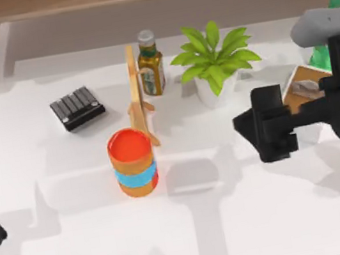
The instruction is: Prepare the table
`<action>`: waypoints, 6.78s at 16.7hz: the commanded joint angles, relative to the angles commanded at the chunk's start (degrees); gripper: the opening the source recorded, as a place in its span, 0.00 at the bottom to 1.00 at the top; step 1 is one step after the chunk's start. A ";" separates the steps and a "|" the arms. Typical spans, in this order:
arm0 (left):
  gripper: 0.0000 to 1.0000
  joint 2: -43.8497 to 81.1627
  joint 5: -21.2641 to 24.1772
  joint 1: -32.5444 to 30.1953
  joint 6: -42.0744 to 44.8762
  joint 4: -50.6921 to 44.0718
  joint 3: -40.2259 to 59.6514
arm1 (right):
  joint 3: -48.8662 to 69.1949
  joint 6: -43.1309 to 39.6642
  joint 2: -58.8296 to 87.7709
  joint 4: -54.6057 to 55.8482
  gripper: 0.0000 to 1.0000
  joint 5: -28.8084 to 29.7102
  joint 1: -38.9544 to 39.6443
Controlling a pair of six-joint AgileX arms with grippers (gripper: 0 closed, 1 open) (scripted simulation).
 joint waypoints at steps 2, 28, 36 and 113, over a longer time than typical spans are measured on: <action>1.00 0.00 0.00 0.00 0.00 0.00 0.00 | -6.01 -3.25 -6.39 4.34 1.00 -0.66 -4.99; 1.00 0.00 0.00 0.00 0.00 0.00 0.00 | -49.04 14.96 -4.52 79.65 1.00 -25.19 -65.98; 1.00 0.00 0.00 0.00 0.00 0.00 0.00 | -43.98 39.03 23.91 106.06 1.00 -36.22 -80.25; 1.00 0.00 0.00 0.00 0.00 0.00 0.00 | 1.57 57.73 66.37 104.85 0.00 -26.61 -71.89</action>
